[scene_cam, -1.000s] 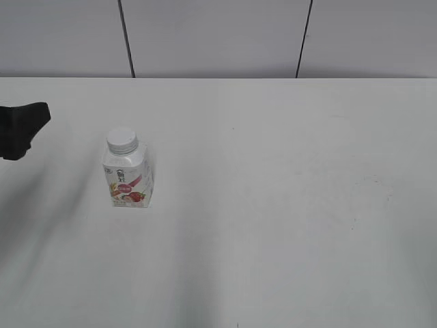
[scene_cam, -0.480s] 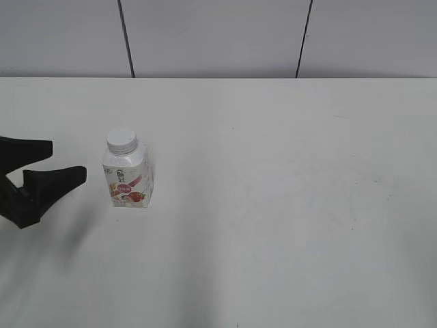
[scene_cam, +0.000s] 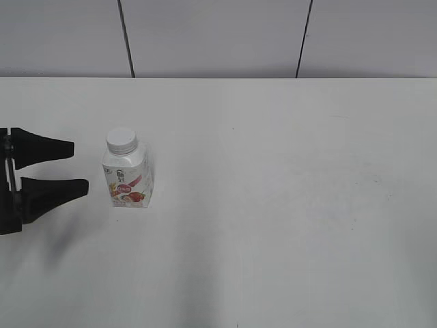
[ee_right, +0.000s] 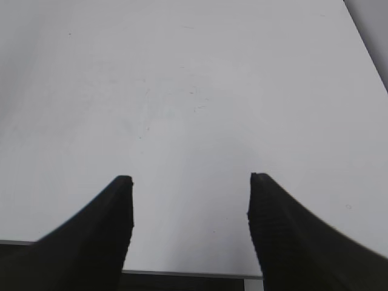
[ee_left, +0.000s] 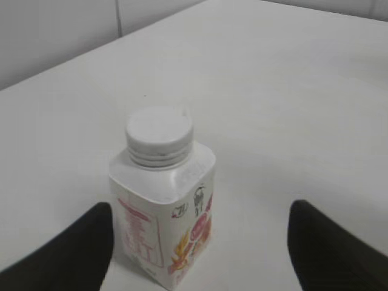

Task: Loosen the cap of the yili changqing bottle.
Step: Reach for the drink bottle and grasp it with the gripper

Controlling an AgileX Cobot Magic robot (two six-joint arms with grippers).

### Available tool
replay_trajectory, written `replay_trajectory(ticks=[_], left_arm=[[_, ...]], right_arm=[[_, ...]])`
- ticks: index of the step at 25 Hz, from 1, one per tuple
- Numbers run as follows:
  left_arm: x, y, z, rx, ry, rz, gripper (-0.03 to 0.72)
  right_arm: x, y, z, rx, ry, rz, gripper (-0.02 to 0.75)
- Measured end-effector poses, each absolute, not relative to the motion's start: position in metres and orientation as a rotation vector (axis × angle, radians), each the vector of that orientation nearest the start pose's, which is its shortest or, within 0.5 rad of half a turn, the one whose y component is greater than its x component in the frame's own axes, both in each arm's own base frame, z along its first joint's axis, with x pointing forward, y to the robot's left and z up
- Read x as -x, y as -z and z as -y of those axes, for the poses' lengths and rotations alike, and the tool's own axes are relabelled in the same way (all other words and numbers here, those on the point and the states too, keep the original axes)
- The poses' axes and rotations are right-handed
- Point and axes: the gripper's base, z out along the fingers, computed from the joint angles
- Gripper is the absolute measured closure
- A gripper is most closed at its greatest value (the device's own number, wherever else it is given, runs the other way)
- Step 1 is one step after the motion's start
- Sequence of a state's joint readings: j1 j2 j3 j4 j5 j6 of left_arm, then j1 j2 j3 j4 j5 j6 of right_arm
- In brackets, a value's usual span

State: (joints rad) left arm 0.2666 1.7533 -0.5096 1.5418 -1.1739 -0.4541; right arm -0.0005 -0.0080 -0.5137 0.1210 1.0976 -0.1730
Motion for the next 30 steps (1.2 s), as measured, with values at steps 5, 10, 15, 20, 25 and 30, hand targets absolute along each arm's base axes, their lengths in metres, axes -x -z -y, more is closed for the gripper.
replay_trajectory(ticks=[5,10,15,20,25,30], left_arm=[[-0.274,-0.134,0.012,-1.137,0.761,-1.652,0.147],[-0.298,-0.126,0.005,-1.191,0.768,-1.642,0.147],[-0.306,-0.117,0.003,-1.222,0.804,-1.664,0.147],[-0.318,-0.110,0.007,-1.226,0.841,-1.673,0.119],[-0.331,-0.098,0.019,-1.263,0.880,-1.662,0.090],[-0.342,-0.087,0.030,-1.305,0.915,-1.649,0.090]], right_arm=[[0.010,-0.278,-0.010,0.187,-0.037,-2.045,0.258],[0.010,-0.278,-0.010,0.187,-0.037,-2.045,0.258],[0.010,-0.278,-0.010,0.187,-0.037,-2.045,0.258],[0.010,-0.278,-0.010,0.187,-0.037,-2.045,0.258],[0.010,-0.278,-0.010,0.187,-0.037,-2.045,0.258],[0.010,-0.278,-0.010,0.187,-0.037,-2.045,0.258]])
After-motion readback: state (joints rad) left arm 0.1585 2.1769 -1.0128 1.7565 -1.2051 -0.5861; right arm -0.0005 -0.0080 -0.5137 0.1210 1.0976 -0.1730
